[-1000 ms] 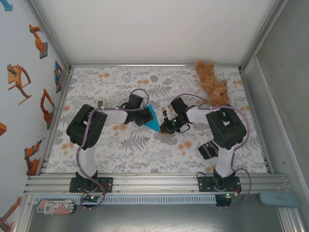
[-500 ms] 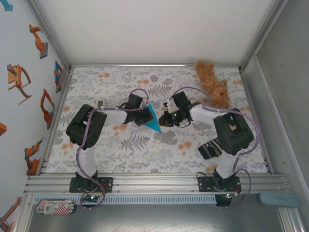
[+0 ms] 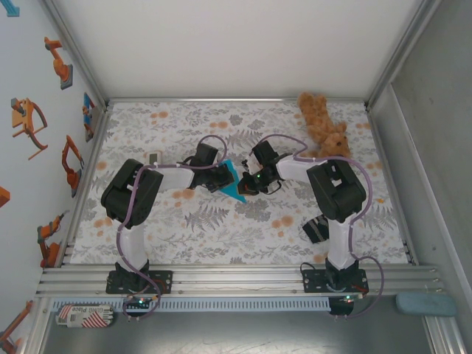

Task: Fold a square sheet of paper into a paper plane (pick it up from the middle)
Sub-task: Fourth fold the wing at the center of the table.

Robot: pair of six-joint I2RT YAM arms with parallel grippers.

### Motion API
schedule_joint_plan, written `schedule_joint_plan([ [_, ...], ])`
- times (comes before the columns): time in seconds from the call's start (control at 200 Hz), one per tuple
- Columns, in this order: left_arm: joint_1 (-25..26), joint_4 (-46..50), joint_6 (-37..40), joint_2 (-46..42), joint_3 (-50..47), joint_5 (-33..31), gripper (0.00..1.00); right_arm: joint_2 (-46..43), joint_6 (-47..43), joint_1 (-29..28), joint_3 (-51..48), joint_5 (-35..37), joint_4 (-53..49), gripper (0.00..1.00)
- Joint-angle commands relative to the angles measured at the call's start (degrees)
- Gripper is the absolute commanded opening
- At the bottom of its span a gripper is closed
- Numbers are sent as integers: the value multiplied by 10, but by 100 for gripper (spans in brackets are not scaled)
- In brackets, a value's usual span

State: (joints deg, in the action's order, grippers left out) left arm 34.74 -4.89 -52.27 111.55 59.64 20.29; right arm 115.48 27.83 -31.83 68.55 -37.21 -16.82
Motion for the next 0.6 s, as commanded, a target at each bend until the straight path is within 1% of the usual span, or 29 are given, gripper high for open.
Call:
schedule_joint_plan([
  [0.0, -7, 55, 24, -15, 5, -11, 8, 17, -19, -5, 2, 37, -35, 0],
  [0.155, -7, 22, 38, -47, 20, 5, 14, 24, -23, -5, -12, 51, -41, 0],
  [0.23, -7, 24, 44, -50, 34, 3, 15, 27, -24, -5, -15, 56, -45, 0],
  [0.33, -10, 46, 42, -37, 50, -21, 16, 31, -24, -5, -16, 62, -46, 0],
  [0.451, -15, 44, 29, -15, 57, -26, 16, 35, -21, -5, -14, 67, -48, 0],
  [0.596, -22, 55, 25, -3, 63, -48, 15, 38, -19, -5, -15, 74, -51, 0],
])
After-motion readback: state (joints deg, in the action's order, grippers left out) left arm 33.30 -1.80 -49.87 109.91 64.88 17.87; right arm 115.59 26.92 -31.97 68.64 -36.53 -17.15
